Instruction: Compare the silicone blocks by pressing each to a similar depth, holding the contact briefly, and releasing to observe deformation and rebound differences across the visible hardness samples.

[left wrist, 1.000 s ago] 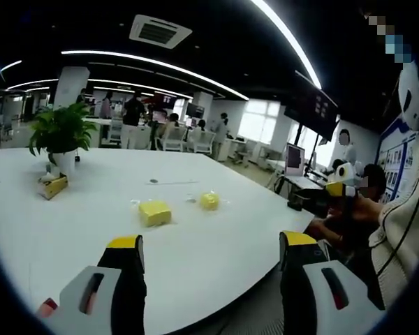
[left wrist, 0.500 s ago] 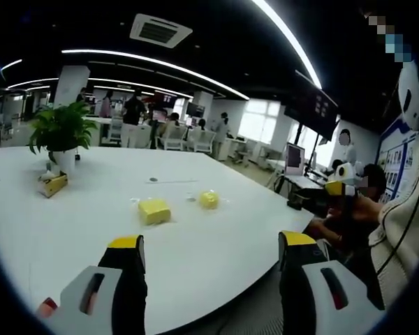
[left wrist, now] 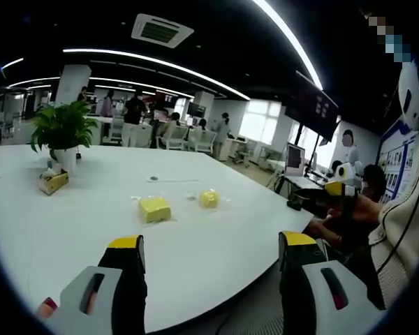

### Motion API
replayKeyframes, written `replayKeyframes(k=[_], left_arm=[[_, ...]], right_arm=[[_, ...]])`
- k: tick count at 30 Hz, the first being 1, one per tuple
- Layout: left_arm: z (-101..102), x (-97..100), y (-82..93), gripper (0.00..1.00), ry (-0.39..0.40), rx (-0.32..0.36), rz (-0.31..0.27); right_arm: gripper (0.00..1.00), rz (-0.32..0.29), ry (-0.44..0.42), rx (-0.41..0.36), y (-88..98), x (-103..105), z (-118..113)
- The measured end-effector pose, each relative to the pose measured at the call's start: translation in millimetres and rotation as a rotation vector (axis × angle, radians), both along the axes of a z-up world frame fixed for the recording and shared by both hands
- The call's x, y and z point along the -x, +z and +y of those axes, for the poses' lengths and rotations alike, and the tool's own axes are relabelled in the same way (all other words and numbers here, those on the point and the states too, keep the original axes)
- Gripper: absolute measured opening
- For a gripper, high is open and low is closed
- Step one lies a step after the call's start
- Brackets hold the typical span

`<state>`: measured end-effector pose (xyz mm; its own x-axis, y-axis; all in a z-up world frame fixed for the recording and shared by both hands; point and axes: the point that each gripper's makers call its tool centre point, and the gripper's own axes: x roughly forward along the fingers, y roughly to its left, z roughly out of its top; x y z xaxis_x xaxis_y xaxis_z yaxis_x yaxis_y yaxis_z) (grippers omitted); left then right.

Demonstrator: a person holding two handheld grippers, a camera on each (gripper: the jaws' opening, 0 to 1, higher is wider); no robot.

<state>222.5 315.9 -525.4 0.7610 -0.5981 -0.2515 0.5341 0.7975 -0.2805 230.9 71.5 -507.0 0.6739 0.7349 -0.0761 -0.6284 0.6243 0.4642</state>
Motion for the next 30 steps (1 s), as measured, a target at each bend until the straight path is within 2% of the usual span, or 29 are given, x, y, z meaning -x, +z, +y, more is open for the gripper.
replayKeyframes(k=[21,30], left_arm=[[2.1,12.0,-1.8,0.79,0.009,0.008,0.006],[-0.8,17.9,-6.3,0.80,-0.009,0.012,0.037]], right_arm=[[0.72,0.006,0.017,0.007,0.0,7.9,5.2],[0.73,0.016,0.018,0.020,-2.4,10.5,7.3]])
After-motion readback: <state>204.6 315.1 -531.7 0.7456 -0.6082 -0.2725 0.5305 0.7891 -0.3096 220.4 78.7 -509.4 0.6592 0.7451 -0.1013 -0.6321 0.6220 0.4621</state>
